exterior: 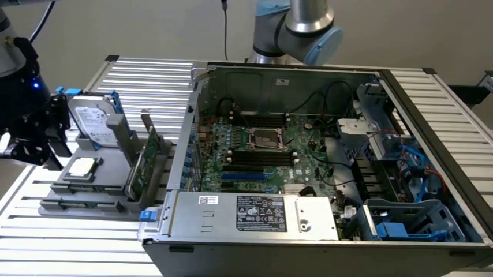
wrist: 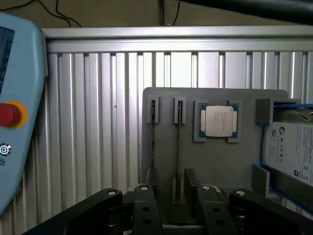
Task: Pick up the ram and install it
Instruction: 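Pick up the ram and move it above insertion slot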
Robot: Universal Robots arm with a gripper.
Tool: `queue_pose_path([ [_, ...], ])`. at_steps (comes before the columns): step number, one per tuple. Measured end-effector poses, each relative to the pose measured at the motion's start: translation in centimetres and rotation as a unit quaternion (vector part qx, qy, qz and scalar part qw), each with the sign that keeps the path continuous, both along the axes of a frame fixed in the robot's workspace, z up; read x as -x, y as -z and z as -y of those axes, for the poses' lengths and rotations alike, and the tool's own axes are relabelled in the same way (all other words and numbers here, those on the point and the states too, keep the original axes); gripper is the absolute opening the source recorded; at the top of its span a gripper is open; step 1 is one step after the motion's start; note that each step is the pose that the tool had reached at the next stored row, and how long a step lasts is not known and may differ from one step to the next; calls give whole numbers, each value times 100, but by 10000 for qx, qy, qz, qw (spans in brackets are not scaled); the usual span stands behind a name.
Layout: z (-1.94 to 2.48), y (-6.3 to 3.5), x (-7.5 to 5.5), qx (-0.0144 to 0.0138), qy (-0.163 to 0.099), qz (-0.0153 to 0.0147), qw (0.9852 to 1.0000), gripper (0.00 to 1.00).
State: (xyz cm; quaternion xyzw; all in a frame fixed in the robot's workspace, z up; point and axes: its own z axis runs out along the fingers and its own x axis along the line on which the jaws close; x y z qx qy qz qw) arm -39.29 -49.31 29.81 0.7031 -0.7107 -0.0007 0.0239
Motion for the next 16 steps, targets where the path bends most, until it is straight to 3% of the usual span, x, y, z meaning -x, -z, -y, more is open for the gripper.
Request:
queue_pose_path([
  [16,103,292,-38,1,-235,0,9997,36],
])
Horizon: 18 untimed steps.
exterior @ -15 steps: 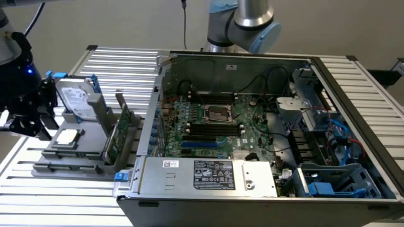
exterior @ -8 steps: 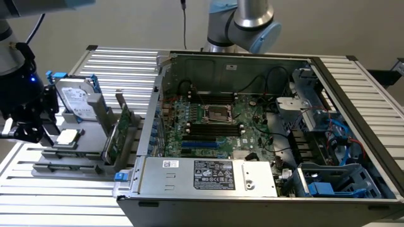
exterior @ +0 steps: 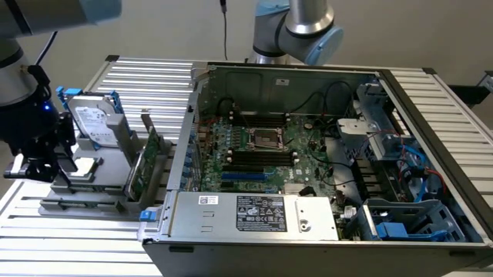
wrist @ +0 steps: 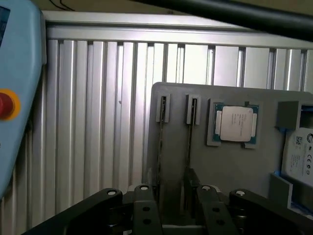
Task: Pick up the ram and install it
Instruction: 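Pick up the ram and move it above insertion slot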
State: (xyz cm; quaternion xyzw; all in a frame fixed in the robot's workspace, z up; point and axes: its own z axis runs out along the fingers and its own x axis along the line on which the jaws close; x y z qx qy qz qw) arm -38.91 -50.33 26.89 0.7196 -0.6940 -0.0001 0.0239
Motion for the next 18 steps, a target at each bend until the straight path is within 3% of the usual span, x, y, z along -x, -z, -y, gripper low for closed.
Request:
queue_pose_path([
  [3,22,55,-45,-1,-21,1,10000,36],
  [10,157,182,-50,0,-25,0,10000,36],
  [14,180,254,-50,-8,-24,0,10000,36],
  [18,185,327,-54,-40,-24,0,10000,36],
])
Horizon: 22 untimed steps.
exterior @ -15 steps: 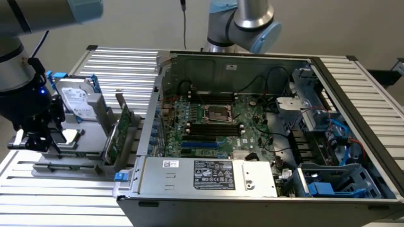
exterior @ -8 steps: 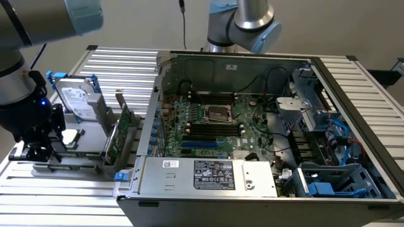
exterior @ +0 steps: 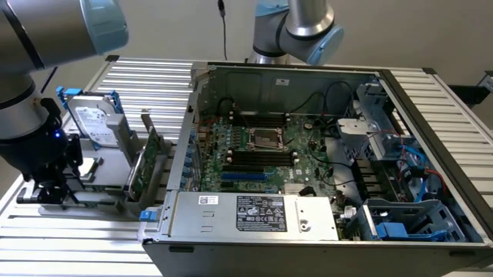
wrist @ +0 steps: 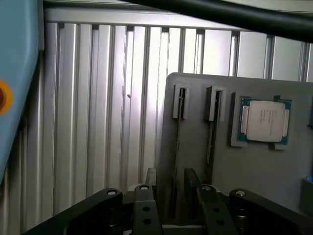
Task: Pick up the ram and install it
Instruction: 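Pick up the ram and move it above insertion slot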
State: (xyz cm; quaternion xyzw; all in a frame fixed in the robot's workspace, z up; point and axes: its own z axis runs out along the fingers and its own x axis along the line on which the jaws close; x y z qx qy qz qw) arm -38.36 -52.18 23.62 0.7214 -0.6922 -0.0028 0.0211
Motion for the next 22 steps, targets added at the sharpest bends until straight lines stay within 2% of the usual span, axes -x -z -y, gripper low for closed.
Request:
queue_pose_path([
  [5,3,91,-3,-31,4,1,10000,36],
  [17,-2,300,3,-31,140,-1,9999,36],
  [19,-4,314,4,-33,181,-17,9998,36],
  [22,-6,325,5,-40,250,-68,9997,36],
])
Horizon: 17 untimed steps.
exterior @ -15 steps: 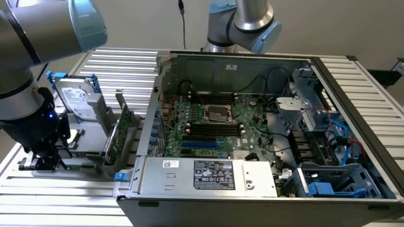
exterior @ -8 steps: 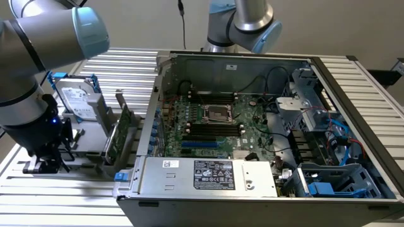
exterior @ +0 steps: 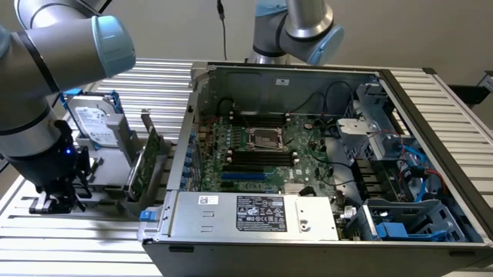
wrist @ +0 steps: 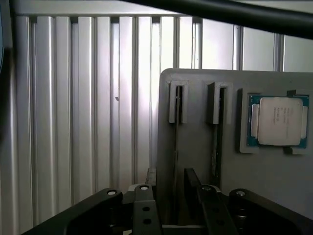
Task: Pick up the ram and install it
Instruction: 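Pick up the ram and move it above insertion slot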
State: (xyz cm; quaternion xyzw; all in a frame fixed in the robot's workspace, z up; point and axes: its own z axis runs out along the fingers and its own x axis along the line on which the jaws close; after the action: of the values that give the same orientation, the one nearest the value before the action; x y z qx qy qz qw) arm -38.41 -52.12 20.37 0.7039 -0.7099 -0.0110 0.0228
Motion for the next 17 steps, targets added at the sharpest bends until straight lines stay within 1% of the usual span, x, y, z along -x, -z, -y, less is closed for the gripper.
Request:
queue_pose_path([
  [1,0,5,0,-2,23,-15,10000,36],
  [2,0,11,0,-4,44,-23,10000,36],
  [5,0,29,0,-20,96,-33,9999,36],
  [9,-2,50,-1,-72,159,-37,9998,36],
  [10,-2,56,0,-79,173,-39,9998,36],
  [14,-2,89,0,-83,212,-67,9997,36],
  [17,-1,107,0,-89,247,-79,9996,36],
])
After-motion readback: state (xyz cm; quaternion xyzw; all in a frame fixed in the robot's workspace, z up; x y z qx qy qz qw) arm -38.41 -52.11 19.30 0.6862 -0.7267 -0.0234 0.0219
